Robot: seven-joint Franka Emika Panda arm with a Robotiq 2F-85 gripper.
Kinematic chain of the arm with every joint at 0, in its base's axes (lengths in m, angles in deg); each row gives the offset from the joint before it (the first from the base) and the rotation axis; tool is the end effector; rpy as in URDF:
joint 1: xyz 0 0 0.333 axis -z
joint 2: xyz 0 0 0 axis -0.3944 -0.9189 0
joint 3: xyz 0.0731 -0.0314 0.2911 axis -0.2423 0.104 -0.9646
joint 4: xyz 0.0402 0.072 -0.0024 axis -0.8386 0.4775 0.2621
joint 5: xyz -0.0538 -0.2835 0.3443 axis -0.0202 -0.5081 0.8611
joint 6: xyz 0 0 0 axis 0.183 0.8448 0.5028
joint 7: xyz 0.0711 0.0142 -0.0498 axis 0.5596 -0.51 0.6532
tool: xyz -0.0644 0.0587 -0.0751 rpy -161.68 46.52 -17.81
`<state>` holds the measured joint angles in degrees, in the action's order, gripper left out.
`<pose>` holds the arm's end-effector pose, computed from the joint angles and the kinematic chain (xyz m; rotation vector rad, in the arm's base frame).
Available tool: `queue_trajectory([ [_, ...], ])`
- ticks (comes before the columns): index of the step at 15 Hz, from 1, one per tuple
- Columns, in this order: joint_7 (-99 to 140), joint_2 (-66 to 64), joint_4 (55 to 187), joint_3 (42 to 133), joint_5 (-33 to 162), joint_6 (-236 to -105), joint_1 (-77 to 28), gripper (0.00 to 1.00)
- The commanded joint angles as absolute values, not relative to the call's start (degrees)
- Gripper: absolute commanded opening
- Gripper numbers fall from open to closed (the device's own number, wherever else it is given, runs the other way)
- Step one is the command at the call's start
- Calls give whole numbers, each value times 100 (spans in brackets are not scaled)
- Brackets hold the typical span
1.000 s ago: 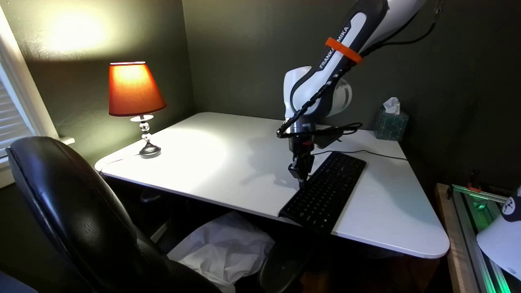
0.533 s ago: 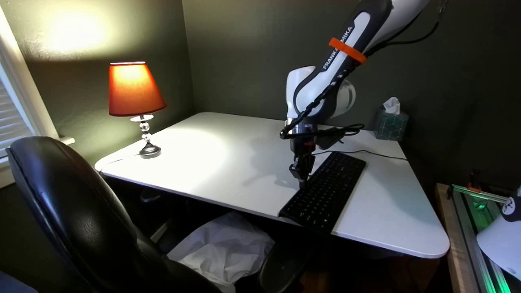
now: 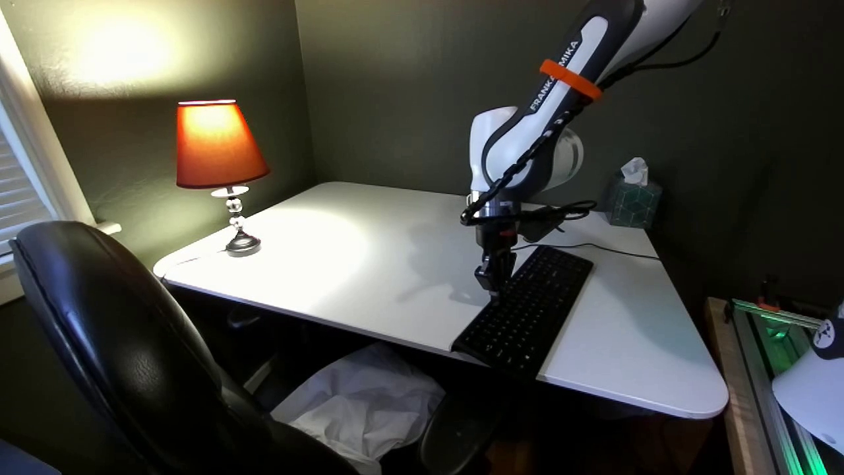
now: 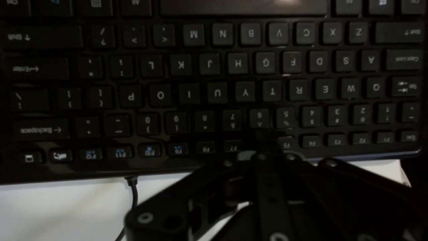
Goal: Press the key directly above the number six key on the keyboard
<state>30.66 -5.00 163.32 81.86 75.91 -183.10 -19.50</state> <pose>0.5139 -0.0161 0.0958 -3.0428 0.0943 0.2007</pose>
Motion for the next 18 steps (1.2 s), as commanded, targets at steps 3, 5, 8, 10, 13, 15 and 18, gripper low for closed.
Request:
queue_trajectory([
  [3, 3329, -338, 16630, 8074, 7830, -18541, -1825, 0],
  [5, 3385, -390, 16581, 8053, 7871, -18509, -1804, 0],
  [8, 3548, -412, 16554, 7995, 7964, -18502, -1770, 0],
  [10, 3582, -438, 16512, 7982, 7969, -18451, -1774, 0],
  [13, 3497, -488, 16459, 8022, 7926, -18402, -1801, 0],
  [15, 3466, -498, 16448, 8040, 7928, -18406, -1794, 0],
  [18, 3414, -544, 16403, 8050, 7970, -18413, -1770, 0],
])
